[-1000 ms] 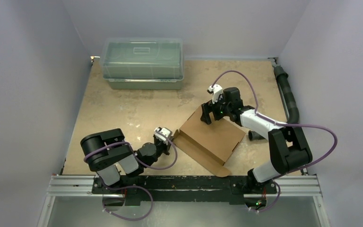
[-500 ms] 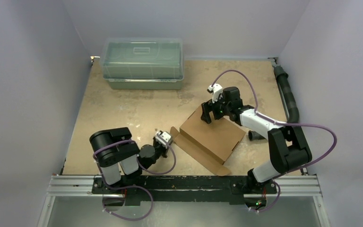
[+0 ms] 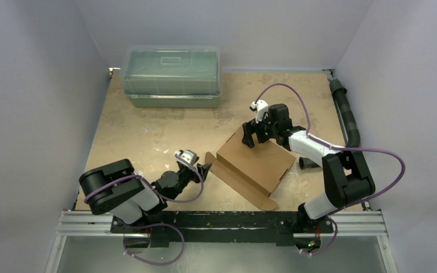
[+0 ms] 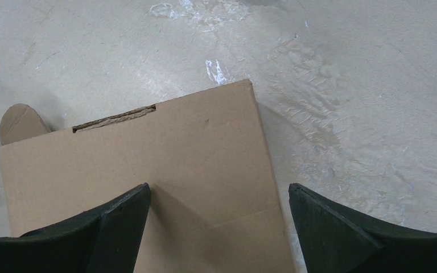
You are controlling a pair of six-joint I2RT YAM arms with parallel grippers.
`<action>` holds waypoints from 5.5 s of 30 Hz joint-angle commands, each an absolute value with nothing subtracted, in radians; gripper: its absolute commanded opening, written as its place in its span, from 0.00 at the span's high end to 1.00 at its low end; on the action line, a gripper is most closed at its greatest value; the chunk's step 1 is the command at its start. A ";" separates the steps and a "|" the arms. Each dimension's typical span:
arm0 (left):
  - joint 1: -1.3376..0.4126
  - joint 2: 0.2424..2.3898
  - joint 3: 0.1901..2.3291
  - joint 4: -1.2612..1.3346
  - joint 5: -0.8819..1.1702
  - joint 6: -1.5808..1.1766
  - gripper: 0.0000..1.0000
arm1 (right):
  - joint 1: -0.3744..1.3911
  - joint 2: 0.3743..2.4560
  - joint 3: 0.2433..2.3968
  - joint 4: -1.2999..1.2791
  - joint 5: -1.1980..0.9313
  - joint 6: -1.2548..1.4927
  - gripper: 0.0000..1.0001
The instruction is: Fold the paper box
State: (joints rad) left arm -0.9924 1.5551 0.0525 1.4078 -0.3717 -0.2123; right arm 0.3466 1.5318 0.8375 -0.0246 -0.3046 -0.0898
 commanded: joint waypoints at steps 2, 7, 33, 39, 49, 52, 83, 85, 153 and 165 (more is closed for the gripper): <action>-0.835 1.452 0.029 1.310 -0.198 -0.512 0.31 | 0.341 1.557 0.851 -0.057 -0.237 -0.121 0.06; -0.796 1.462 0.061 1.257 -0.072 -0.526 0.25 | 0.342 1.557 0.851 -0.058 -0.239 -0.121 0.06; -0.643 1.971 0.111 1.762 0.204 -0.639 0.70 | 0.341 1.569 0.858 -0.066 -0.256 -0.126 0.05; -0.646 1.936 0.094 1.722 0.187 -0.582 0.87 | 0.342 1.574 0.859 -0.066 -0.256 -0.127 0.05; -0.805 1.724 0.121 1.438 -0.024 -0.360 1.00 | 0.342 1.577 0.860 -0.069 -0.256 -0.128 0.04; -0.859 1.662 0.158 1.301 -0.103 -0.277 1.00 | 0.341 1.576 0.861 -0.069 -0.258 -0.127 0.04; -0.973 1.599 0.246 1.025 -0.284 -0.037 1.00 | 0.341 1.605 0.871 -0.090 -0.232 -0.126 0.04; -0.973 1.587 0.259 1.001 -0.285 -0.028 1.00 | 0.342 1.603 0.871 -0.090 -0.233 -0.126 0.04; -0.807 1.566 0.721 0.313 -0.084 -0.151 1.00 | 0.341 1.588 0.877 -0.103 -0.256 -0.127 0.03; -0.799 1.472 0.716 0.249 -0.134 -0.264 0.67 | 0.340 1.493 0.883 -0.099 -0.314 -0.135 0.01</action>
